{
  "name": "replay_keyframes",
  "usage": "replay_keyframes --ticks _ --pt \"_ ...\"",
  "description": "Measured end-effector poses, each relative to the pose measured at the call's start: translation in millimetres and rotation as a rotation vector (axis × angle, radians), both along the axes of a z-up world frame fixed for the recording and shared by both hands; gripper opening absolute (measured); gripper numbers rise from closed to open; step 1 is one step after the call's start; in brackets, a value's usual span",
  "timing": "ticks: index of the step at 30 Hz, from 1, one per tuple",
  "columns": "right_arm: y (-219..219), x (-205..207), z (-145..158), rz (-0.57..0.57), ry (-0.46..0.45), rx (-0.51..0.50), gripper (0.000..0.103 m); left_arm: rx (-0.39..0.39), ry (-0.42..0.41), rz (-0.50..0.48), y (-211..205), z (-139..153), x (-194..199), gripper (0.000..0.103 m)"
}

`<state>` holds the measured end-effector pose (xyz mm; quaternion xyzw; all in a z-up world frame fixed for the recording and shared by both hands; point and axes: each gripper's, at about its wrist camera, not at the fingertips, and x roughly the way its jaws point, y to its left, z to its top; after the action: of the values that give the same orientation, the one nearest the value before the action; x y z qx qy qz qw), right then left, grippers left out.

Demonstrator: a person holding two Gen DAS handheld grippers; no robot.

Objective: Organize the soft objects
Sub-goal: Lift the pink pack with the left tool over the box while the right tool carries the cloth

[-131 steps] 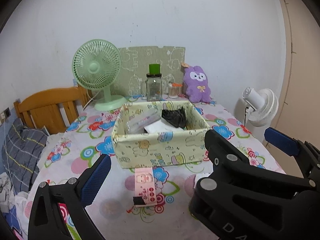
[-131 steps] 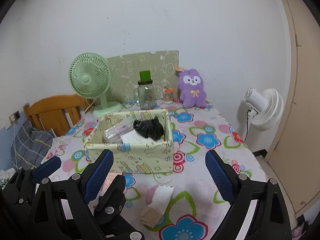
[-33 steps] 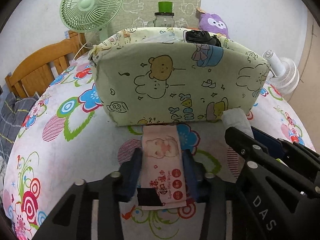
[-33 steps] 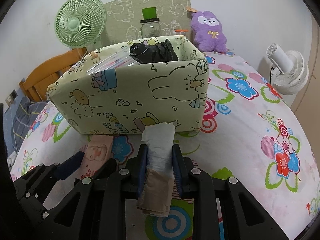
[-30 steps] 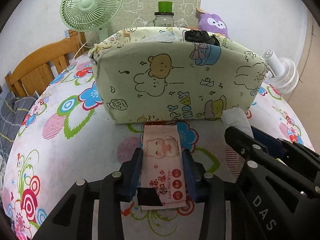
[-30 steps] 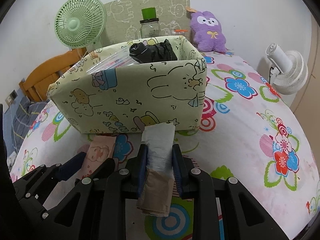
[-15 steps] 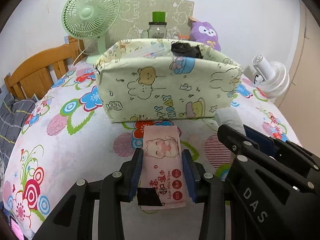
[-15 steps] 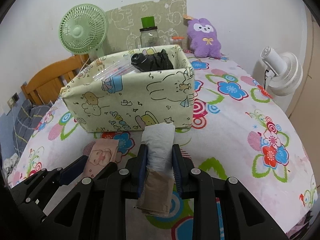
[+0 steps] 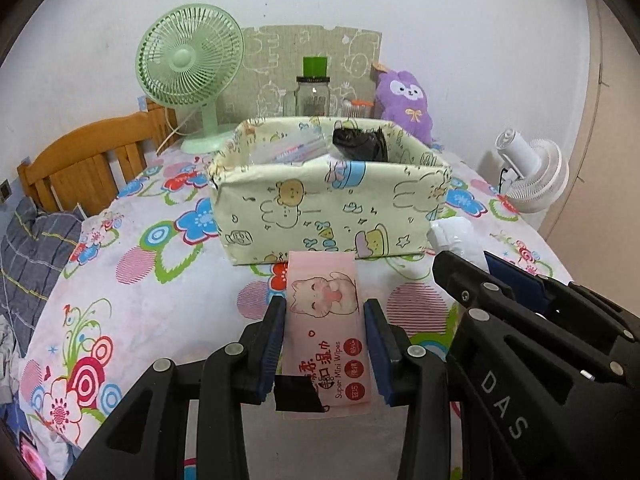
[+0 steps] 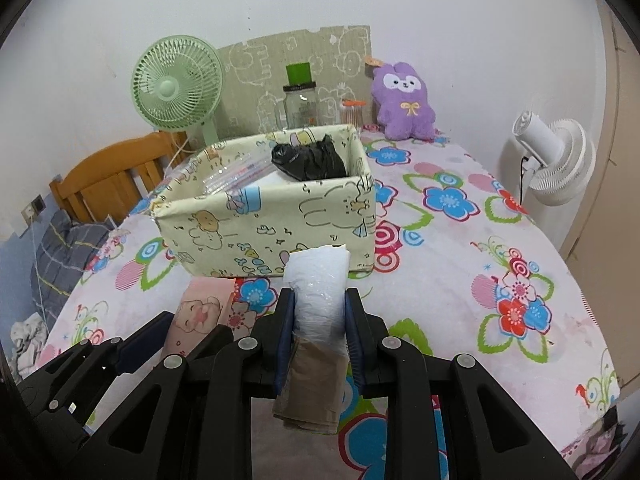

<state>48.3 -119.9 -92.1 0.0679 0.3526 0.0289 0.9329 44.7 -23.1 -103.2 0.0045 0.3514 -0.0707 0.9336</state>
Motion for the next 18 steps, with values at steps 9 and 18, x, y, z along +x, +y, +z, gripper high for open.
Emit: replay_keyframes --ticks 9,18 --pt "-2.0 -10.2 23.3 -0.005 -0.047 -0.004 0.028 -0.003 -0.051 -0.002 -1.2 21.4 -9.6 0.04" --pt "-3.3 -16.6 49.0 -0.006 -0.092 -0.006 0.028 -0.006 -0.101 0.001 -1.5 46.0 -16.8 0.04"
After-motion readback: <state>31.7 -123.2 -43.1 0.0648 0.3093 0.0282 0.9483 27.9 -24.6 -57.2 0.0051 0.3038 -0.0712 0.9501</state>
